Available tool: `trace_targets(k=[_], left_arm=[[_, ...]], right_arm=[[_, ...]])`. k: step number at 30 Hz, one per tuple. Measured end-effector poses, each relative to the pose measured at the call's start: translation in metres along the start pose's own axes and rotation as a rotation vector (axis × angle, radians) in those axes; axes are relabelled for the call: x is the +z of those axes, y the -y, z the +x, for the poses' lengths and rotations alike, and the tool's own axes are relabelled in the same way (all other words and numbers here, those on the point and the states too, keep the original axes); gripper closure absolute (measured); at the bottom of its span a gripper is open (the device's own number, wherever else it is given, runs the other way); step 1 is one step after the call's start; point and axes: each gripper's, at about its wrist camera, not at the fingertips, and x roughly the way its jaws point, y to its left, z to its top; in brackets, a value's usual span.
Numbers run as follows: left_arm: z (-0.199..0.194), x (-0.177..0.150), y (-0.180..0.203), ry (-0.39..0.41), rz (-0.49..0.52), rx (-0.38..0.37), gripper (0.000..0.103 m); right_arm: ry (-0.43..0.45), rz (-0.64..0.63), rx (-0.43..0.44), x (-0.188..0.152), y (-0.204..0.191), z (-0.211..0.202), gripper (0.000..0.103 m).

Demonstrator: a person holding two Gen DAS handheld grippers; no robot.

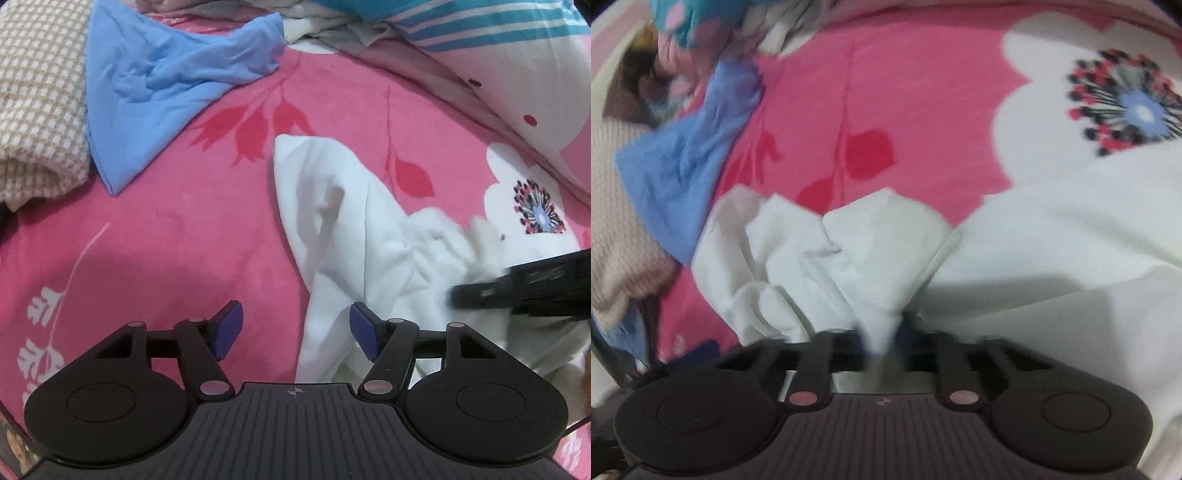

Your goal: Fold clothes

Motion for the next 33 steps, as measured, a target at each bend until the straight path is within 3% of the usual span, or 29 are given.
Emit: trace_targets(k=[7, 13, 18, 21, 22, 23, 24, 25, 28, 29, 33], left_arm=[[0.003, -0.004, -0.007, -0.03, -0.032, 0.022, 0.039], [0.005, -0.006, -0.005, -0.037, -0.001, 0.041, 0.039], [0.007, -0.01, -0.003, -0.044, 0.015, 0.054, 0.039], [0.007, -0.011, -0.001, -0.049, 0.024, 0.063, 0.039], [0.007, -0.011, 0.0, -0.049, 0.028, 0.065, 0.039], [0.007, -0.011, 0.0, -0.049, 0.031, 0.066, 0.039], [0.007, -0.01, 0.001, -0.049, 0.035, 0.068, 0.039], [0.006, -0.01, 0.001, -0.048, 0.038, 0.069, 0.039], [0.006, -0.01, 0.0, -0.048, 0.034, 0.069, 0.038], [0.007, -0.01, 0.0, -0.049, 0.029, 0.068, 0.038], [0.007, -0.011, -0.001, -0.051, 0.007, 0.065, 0.038]], right_arm=[[0.322, 0.12, -0.22, 0.005, 0.064, -0.128, 0.098], [0.546, 0.249, -0.487, -0.004, 0.132, -0.224, 0.098], [0.565, 0.354, -0.622, -0.017, 0.183, -0.232, 0.098], [0.413, 0.462, -0.574, -0.019, 0.218, -0.202, 0.091], [0.355, 0.505, -0.556, -0.02, 0.23, -0.191, 0.084], [0.291, 0.567, -0.539, -0.022, 0.241, -0.18, 0.067], [0.259, 0.625, -0.531, -0.027, 0.247, -0.174, 0.06], [0.238, 0.682, -0.522, -0.033, 0.253, -0.169, 0.06], [0.277, 0.811, -0.466, -0.056, 0.255, -0.176, 0.052], [0.292, 0.855, -0.441, -0.064, 0.254, -0.181, 0.045], [0.362, 0.947, -0.289, -0.074, 0.23, -0.196, 0.043]])
